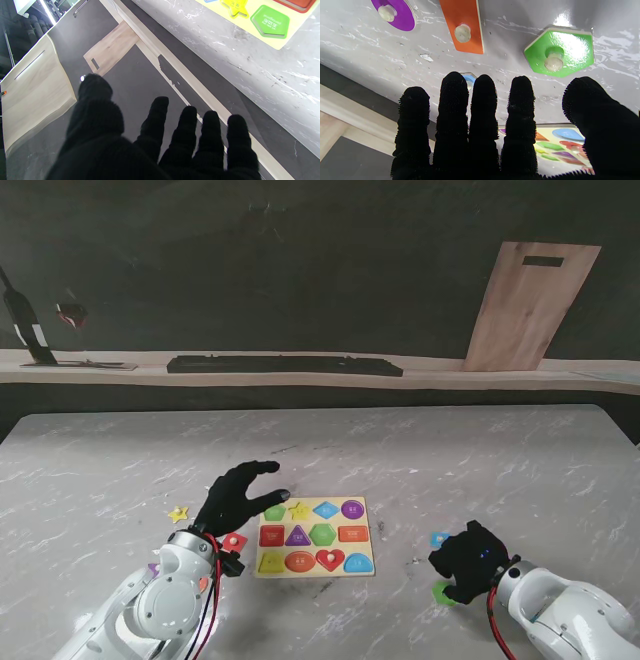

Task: Fit puzzle pieces into a puzzle board

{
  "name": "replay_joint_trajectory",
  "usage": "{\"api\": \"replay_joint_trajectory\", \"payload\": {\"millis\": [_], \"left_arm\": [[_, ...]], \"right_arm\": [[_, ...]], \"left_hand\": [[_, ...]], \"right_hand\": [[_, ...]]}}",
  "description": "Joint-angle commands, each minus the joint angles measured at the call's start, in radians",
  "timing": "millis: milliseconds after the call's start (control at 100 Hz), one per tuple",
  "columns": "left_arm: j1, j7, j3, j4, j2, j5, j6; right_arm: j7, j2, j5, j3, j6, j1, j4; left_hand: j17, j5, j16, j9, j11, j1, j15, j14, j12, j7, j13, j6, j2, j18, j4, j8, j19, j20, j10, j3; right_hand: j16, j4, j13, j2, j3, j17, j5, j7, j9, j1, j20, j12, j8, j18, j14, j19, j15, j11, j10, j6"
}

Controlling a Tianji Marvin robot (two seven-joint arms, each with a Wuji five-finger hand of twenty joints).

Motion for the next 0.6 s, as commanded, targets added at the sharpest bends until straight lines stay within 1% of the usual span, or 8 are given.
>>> {"api": "replay_joint_trajectory", "payload": {"millis": [0,200,420,490,590], "left_arm": [[0.001,0.000,0.002,-0.002,-0.002,-0.004,0.003],[0.001,0.000,0.003,-0.003,-0.002,-0.004,0.005],[0.000,-0.002,0.003,-0.002,-0.002,-0.006,0.006],[0.000,-0.002,0.003,-0.002,-0.002,-0.007,0.006],[0.001,-0.002,0.004,-0.003,-0.002,-0.006,0.007]], "right_arm": [[0.011,0.004,-0.001,-0.007,0.000,0.000,0.008],[0.021,0.006,0.003,-0.020,0.004,0.012,0.025],[0.032,0.006,0.003,-0.030,0.008,0.019,0.032],[0.032,0.007,0.000,-0.035,0.011,0.022,0.036],[0.033,0.008,0.002,-0.043,0.016,0.027,0.045]], "left_hand": [[-0.001,0.021,0.002,0.010,-0.020,-0.004,-0.019,-0.006,-0.002,-0.014,0.033,-0.027,0.027,0.097,0.032,-0.004,-0.011,0.014,-0.012,-0.021],[-0.001,0.022,0.002,0.010,-0.020,-0.003,-0.019,-0.007,-0.002,-0.014,0.033,-0.027,0.027,0.097,0.032,-0.004,-0.011,0.014,-0.012,-0.021],[-0.001,0.022,0.001,0.010,-0.020,-0.004,-0.019,-0.007,-0.002,-0.014,0.033,-0.029,0.028,0.097,0.032,-0.004,-0.011,0.014,-0.013,-0.022],[-0.001,0.023,0.001,0.010,-0.020,-0.004,-0.019,-0.007,-0.002,-0.014,0.033,-0.028,0.028,0.097,0.032,-0.003,-0.011,0.014,-0.012,-0.022],[-0.001,0.023,0.001,0.010,-0.020,-0.004,-0.019,-0.007,-0.002,-0.014,0.033,-0.028,0.028,0.097,0.032,-0.003,-0.011,0.014,-0.013,-0.022]], "right_hand": [[0.013,-0.037,0.029,-0.032,0.008,0.007,0.010,0.033,0.035,0.019,0.024,0.008,-0.014,0.005,0.004,0.026,0.026,0.023,-0.013,-0.022],[0.012,-0.035,0.024,-0.080,0.065,0.005,-0.001,0.029,0.025,0.025,0.025,0.008,-0.030,0.005,0.000,0.024,0.019,0.018,-0.014,-0.010],[0.013,-0.022,0.021,-0.085,0.075,0.002,0.005,0.028,0.026,0.010,0.026,0.010,-0.026,0.004,0.000,0.022,0.018,0.020,-0.015,-0.005],[0.014,-0.029,0.023,-0.092,0.072,0.002,0.010,0.032,0.031,0.016,0.027,0.010,-0.025,0.005,0.000,0.023,0.020,0.021,-0.018,-0.014],[0.014,-0.053,0.029,-0.108,0.071,0.005,0.019,0.047,0.042,0.035,0.029,0.011,-0.029,0.004,0.000,0.024,0.023,0.023,-0.021,-0.035]]}}
